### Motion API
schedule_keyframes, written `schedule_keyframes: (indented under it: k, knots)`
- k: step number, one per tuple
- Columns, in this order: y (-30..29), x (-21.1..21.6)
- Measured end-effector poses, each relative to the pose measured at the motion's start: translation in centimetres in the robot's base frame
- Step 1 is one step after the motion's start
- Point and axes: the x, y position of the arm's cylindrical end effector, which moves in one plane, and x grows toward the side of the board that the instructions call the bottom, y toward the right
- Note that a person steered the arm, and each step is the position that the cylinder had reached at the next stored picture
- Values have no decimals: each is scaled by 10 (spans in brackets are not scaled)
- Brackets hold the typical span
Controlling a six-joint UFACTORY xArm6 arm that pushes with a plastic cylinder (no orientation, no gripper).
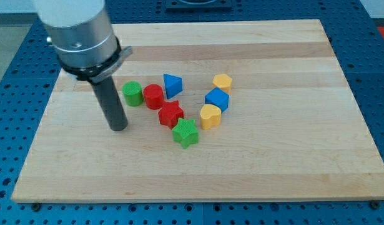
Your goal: Move the green circle towards the red circle
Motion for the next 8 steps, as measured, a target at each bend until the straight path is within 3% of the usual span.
schedule_keyframes:
  k: [2,5,8]
  knots:
    - [10,-70]
    - [24,-81]
    - [-22,-96]
